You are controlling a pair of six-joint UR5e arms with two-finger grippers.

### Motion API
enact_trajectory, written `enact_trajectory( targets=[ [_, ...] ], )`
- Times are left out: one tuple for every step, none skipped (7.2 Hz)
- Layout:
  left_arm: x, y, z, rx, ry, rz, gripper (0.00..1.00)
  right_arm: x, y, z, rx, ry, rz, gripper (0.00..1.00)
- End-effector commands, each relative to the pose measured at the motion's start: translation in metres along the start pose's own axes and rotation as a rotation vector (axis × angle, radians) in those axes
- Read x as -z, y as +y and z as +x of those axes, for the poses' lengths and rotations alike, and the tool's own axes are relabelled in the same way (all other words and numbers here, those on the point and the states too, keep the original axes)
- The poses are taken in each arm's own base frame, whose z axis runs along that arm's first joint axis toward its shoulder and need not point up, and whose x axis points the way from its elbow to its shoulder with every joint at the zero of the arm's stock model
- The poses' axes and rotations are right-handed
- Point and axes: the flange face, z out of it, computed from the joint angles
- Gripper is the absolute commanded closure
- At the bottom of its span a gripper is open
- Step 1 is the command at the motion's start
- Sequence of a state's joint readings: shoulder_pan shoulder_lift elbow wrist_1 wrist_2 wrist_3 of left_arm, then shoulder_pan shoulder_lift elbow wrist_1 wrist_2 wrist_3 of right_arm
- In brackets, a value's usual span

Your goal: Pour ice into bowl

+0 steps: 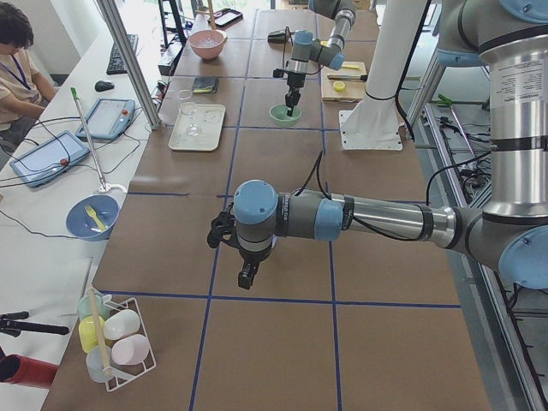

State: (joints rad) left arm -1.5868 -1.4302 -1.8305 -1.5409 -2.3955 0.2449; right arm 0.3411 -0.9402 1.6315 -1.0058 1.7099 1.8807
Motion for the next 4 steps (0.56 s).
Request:
enact_trajectory(
  targets=[
    [-0.013, -0.002, 0.003, -0.013, 0.013, -0.020, 0.00, -0.053, 0.040, -0.060, -0.052, 0.013, 0.049, 1.00],
    [-0.016, -0.002, -0.001, -0.031, 0.009, -0.004, 0.00, -0.071, 0.037, -0.050, -0.046, 0.054, 0.060, 1.00],
    [-0.021, -0.002, -0.006, -0.045, 0.006, 0.008, 0.00, -0.081, 0.034, -0.042, -0.048, 0.078, 0.067, 1.00],
    [-0.026, -0.005, -0.003, -0.065, 0.008, 0.009, 0.00, -0.083, 0.031, -0.037, -0.049, 0.090, 0.070, 1.00]
  ],
)
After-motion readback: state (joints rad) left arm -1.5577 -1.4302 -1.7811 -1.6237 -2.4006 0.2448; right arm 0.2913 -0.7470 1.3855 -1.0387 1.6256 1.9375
